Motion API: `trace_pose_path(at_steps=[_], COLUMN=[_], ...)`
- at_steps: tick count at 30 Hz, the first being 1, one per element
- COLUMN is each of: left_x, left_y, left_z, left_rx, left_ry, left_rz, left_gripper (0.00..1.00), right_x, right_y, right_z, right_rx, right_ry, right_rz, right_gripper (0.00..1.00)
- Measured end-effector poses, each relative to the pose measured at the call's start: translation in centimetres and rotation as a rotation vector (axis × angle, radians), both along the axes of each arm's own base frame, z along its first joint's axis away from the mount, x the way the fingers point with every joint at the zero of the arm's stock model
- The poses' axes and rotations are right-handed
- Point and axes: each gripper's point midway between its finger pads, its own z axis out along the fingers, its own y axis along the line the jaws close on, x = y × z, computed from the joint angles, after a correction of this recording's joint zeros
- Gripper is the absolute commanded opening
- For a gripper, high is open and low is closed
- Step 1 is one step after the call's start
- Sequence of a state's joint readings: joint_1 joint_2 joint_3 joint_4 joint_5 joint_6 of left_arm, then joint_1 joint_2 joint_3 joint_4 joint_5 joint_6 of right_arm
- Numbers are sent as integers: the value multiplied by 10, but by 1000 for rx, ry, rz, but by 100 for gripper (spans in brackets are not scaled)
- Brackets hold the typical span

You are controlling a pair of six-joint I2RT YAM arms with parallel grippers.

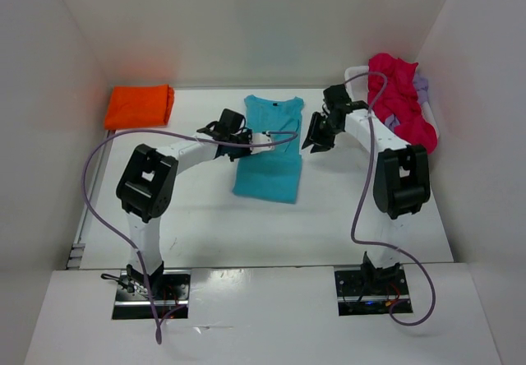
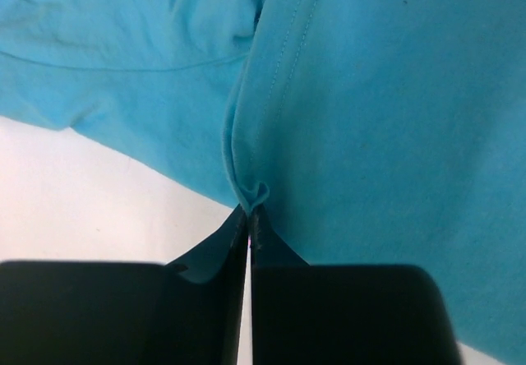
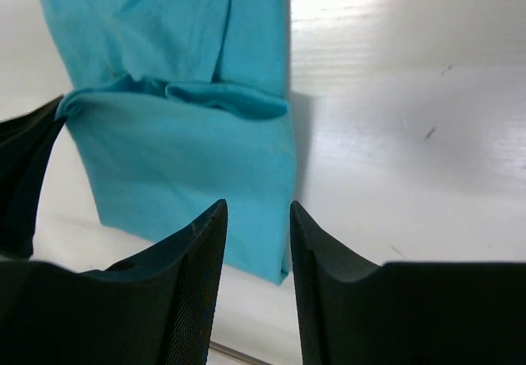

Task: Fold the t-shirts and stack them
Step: Fold the folded rectangular tshirt in 1/3 of the way, then grab one side of the 2/3 rectangular tshirt with both arms

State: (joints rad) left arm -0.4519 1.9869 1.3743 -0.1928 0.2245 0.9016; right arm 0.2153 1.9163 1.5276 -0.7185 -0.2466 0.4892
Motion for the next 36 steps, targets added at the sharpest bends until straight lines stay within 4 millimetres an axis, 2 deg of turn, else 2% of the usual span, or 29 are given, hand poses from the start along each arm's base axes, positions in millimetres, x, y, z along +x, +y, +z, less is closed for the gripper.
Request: trace_pose_path(at_steps=[1, 5, 6, 7, 9, 12, 13, 16, 19, 21, 23, 26, 29, 31, 36], left_x=[0, 1, 4, 6, 11, 13, 12, 1, -17, -40, -74, -132, -179, -187, -169], left_y=[1, 8, 11, 15, 22, 34, 38, 53, 64, 76, 80, 67, 50, 48, 37], left_z=[-2, -6, -6, -5, -4, -6, -6, -1, 24, 41, 48, 30, -2, -13, -15], left_rx=[0, 4, 7, 9, 15, 24, 29, 51, 58, 85, 135, 212, 271, 293, 302], left_ry=[8, 24, 18, 14, 6, 15, 24, 65, 64, 31, -12, -20, 31, 51, -32], left_rz=[12, 82, 103, 128, 170, 229, 242, 247, 194, 134, 33, -168, -354, -394, -437], left_gripper=[16, 17, 25, 41, 66, 86, 98, 100, 100, 100, 100, 100, 100, 100, 100], right_x=[-3, -18, -22, -26, -35, -46, -49, -67, -96, -118, -139, -158, -158, -154, -149], right_y=[0, 1, 3, 4, 5, 7, 7, 11, 22, 31, 39, 47, 54, 57, 59], right_z=[5, 11, 8, 4, -6, -17, -18, -23, -29, -34, -42, -52, -52, -52, -52], right_rx=[0, 0, -3, -6, -12, -20, -21, -27, -33, -29, -22, -23, -10, 1, 11], right_ry=[-10, -21, -13, -1, 29, 64, 70, 93, 125, 155, 193, 239, 236, 223, 207], right_rz=[4, 22, 26, 30, 36, 40, 41, 49, 74, 90, 99, 101, 90, 78, 64], right_gripper=[42, 40, 40, 39, 39, 49, 55, 58, 59, 62, 64, 64, 64, 64, 64])
